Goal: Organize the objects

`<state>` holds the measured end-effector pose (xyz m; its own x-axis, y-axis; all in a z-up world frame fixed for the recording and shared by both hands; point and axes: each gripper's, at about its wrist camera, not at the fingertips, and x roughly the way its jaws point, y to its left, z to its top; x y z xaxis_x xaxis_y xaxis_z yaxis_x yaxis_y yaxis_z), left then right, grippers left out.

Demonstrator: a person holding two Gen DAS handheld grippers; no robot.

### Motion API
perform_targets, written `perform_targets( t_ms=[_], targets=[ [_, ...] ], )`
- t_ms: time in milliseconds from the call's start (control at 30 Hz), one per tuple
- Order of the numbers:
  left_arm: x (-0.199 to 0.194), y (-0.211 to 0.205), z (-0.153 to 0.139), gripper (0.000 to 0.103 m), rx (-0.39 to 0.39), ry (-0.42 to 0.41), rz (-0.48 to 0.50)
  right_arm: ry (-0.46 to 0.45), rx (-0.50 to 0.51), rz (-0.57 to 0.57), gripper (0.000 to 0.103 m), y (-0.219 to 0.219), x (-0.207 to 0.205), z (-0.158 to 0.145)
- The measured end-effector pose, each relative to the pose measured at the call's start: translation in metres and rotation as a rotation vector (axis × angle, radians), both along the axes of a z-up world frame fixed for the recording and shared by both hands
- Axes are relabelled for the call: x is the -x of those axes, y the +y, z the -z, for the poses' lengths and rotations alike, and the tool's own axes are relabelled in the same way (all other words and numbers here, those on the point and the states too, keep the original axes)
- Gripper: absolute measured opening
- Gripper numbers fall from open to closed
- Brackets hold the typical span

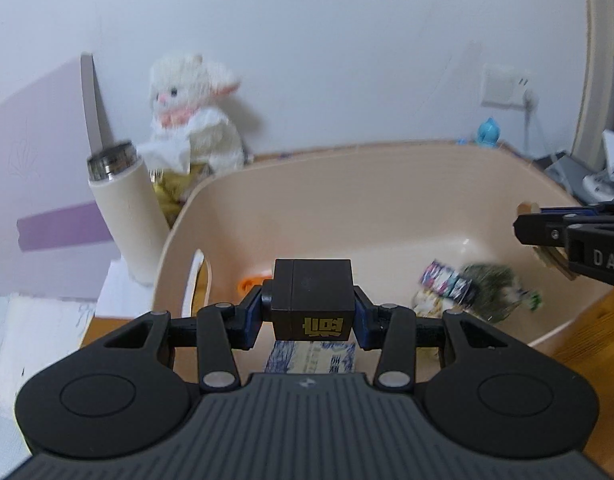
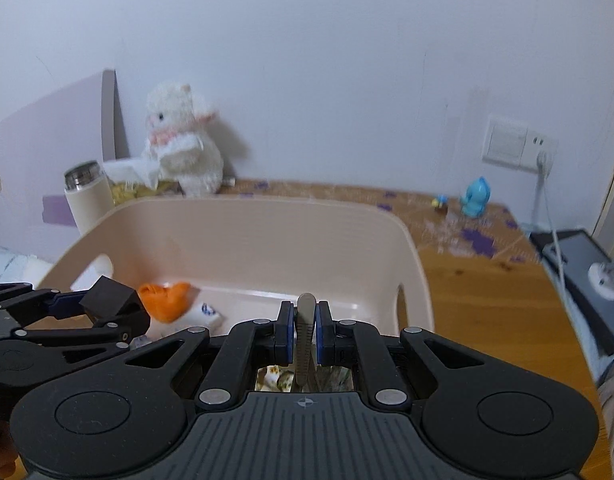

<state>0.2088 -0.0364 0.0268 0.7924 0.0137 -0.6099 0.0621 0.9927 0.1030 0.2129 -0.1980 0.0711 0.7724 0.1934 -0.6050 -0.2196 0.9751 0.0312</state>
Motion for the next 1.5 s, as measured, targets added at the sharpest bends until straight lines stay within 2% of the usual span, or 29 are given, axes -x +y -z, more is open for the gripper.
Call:
perform_targets(
  t_ms=[133, 333, 400, 467, 500, 567, 600, 667, 700, 933, 1133, 1500],
  targets=[
    [-0.012, 0.003, 0.006, 0.047, 0.014, 0.063, -0.031, 0.045, 0.035, -0.011, 0.009, 0.007, -0.009, 0.012],
    [-0.019, 0.002, 0.009, 0.047, 0.013, 0.108, -0.04, 0.089, 0.05, -0.019, 0.01, 0.008, -0.014, 0.022],
    [-0.02, 0.003, 0.01, 0.047, 0.022, 0.114, -0.039, 0.101, 0.046, -0.024, 0.016, 0.006, -0.014, 0.023],
    [-0.02, 0.003, 0.009, 0.052, 0.029, 0.108, -0.039, 0.098, 0.046, -0.022, 0.033, 0.005, -0.012, 0.022],
    [-0.018, 0.003, 0.008, 0.056, 0.031, 0.103, -0.035, 0.095, 0.045, -0.023, 0.037, 0.004, -0.011, 0.02],
    [-0.016, 0.002, 0.004, 0.067, 0.035, 0.085, -0.028, 0.078, 0.04, -0.022, 0.046, 0.002, -0.007, 0.015],
    [-0.014, 0.001, 0.001, 0.07, 0.04, 0.078, -0.027, 0.071, 0.04, -0.019, 0.053, 0.001, -0.004, 0.012],
    [-0.011, -0.001, -0.005, 0.087, 0.042, 0.064, -0.031, 0.05, 0.04, -0.016, 0.061, -0.001, 0.002, 0.005],
    [-0.007, -0.002, -0.008, 0.09, 0.04, 0.048, -0.034, 0.041, 0.041, -0.015, 0.063, -0.003, 0.005, 0.002],
    [0.013, 0.002, -0.027, 0.092, 0.04, -0.006, -0.029, 0.007, 0.013, -0.018, 0.076, -0.016, 0.029, -0.019],
    [0.037, 0.004, -0.039, 0.092, 0.027, -0.027, -0.033, -0.016, -0.002, -0.02, 0.079, -0.022, 0.055, -0.031],
    [0.081, 0.009, -0.05, 0.092, 0.05, -0.057, -0.036, -0.025, -0.019, -0.029, 0.08, -0.027, 0.095, -0.038]
  ],
)
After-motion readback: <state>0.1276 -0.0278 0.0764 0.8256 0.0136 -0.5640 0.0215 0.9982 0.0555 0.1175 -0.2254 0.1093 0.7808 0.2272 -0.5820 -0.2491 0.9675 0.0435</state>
